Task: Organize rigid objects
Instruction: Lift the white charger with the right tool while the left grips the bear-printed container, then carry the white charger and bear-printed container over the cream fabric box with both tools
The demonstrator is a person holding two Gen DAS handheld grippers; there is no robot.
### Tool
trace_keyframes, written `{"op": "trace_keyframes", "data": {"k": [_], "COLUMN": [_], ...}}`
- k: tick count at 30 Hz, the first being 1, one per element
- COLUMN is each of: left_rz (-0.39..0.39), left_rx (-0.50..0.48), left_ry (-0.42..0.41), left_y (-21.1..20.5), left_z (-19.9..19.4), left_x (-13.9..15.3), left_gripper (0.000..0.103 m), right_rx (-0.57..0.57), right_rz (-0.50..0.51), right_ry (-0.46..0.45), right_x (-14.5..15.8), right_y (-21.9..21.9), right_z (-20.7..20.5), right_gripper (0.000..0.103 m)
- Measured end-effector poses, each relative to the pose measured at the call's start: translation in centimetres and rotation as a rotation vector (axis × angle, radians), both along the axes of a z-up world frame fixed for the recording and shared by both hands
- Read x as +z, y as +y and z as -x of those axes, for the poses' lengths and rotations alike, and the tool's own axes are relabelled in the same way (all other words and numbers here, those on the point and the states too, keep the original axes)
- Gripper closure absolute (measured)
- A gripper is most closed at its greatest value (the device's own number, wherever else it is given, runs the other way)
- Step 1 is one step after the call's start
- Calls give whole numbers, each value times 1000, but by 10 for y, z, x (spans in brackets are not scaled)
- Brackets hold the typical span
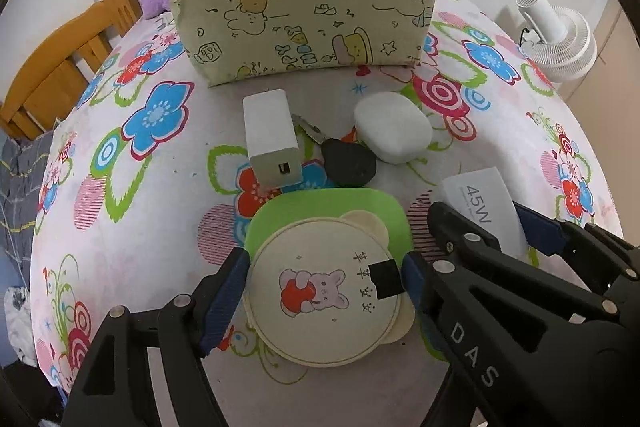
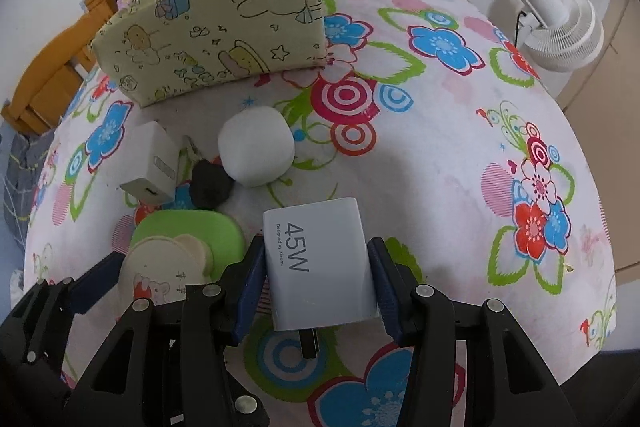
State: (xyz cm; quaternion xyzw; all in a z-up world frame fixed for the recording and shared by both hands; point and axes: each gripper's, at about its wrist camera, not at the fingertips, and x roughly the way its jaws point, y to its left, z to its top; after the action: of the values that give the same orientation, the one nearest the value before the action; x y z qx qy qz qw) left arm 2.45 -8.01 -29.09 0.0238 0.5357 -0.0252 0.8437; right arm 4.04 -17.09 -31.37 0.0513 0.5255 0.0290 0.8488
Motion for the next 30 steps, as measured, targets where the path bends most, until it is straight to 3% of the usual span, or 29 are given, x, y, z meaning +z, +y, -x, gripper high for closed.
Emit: {"op": "trace_keyframes", "data": {"k": [10,30], "left_rz": [4,17], "left_rx": [5,10], "left_ry": [-1,-103], "left_y": [-1,3], "left_z": [-3,-30], "left_x": [7,82], "left_gripper": [27,27], "right_rx": [-1,-16], "right_rz": [-17,-17], "right_ry": [8,-117], "right_x": [5,87], "right_y": [-2,-2], "right_z": [-4,-29], "right_gripper": [49,49]}}
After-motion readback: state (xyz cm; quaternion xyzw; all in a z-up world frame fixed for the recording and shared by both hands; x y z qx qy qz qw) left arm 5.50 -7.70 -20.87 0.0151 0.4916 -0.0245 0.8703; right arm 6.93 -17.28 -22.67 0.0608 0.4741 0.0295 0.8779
